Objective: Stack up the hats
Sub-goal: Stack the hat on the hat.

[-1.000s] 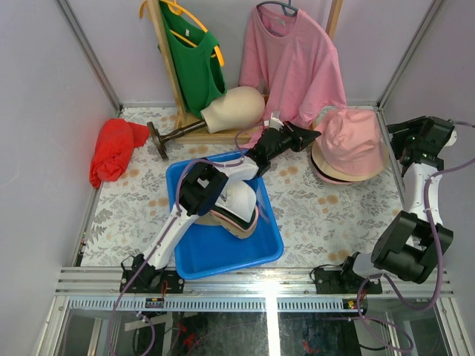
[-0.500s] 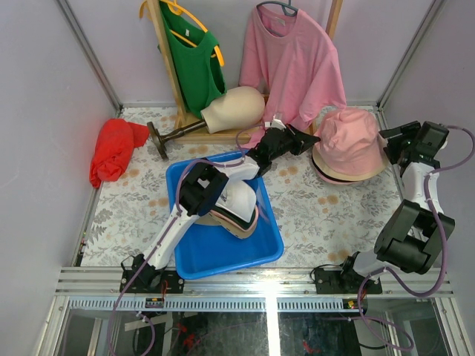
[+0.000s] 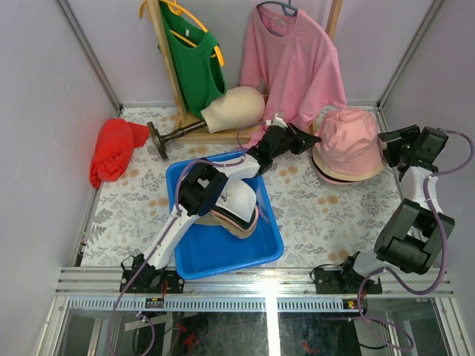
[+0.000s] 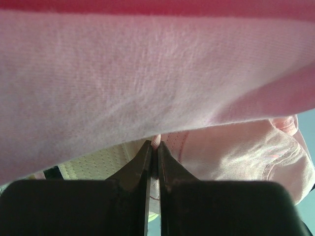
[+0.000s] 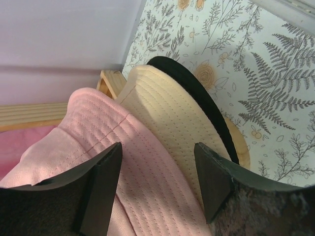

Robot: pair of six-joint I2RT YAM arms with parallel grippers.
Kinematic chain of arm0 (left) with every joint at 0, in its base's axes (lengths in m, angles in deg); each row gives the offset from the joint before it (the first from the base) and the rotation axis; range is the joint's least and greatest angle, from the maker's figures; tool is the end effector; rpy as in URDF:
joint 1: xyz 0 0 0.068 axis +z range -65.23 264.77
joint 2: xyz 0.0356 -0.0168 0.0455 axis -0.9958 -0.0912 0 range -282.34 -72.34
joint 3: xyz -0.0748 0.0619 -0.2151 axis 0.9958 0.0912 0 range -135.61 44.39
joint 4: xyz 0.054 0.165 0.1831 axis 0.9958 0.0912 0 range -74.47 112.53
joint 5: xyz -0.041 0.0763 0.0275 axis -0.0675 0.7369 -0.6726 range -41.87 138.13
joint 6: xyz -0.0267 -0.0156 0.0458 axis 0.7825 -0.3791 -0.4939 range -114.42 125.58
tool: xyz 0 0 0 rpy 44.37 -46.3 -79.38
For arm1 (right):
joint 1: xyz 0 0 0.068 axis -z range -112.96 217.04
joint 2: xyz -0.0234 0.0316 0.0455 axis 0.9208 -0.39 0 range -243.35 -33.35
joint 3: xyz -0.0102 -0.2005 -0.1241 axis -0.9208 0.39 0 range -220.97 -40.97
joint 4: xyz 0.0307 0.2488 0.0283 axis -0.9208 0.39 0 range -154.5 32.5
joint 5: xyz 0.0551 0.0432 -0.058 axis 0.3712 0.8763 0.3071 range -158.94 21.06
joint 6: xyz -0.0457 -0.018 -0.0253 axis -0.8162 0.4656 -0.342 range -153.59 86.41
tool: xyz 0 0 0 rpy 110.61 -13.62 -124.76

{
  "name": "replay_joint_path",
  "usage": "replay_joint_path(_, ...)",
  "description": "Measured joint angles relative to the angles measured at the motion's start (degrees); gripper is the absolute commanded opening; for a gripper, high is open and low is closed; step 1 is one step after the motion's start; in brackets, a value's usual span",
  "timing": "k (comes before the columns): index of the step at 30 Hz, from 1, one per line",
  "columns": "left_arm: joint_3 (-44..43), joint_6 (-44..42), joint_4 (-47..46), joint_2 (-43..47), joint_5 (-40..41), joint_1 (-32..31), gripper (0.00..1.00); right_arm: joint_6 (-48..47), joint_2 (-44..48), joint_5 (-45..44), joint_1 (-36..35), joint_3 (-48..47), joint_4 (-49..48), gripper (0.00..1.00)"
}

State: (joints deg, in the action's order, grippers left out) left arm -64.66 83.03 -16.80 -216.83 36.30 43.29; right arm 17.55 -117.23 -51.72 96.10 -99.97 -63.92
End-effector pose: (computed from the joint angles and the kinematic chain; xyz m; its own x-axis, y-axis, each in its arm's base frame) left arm 0.4000 -0.3639 0.1511 -0.7913 -0.5757 -0.2061 0.1346 0.1648 -0.9771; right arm 0.2971 -0.1524 0.2462 -0.0565 0.8822 -0.4674 0.4371 0.4428 0.7829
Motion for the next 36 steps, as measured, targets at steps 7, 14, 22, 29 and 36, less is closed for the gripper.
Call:
replay_joint_path(7,-0.96,-0.87,1.38,-0.2,-0.55,0.0,0.0,4.85,-0.28,4.39,0.46,4.61,-7.56,0.59)
replay_joint_path(14,-2.34,-2.43,3.93,-0.22,-0.83,0.0,0.0,7.96,-0.37,5.38,0.7,7.74,-11.98,0.43)
replay_joint_path(22,-3.74,-4.39,6.64,-0.22,-0.87,0.0,0.0,10.01,1.07,4.44,1.09,9.94,-12.61,0.11)
replay_joint_path(29,-3.74,-5.55,7.74,-0.22,-0.85,-0.02,0.0,11.19,2.56,3.21,1.11,10.36,-12.68,0.0)
replay_joint_path(36,-4.42,-6.75,9.27,-0.22,-0.81,-0.02,0.0,11.3,3.34,2.75,1.62,10.36,-12.41,0.0)
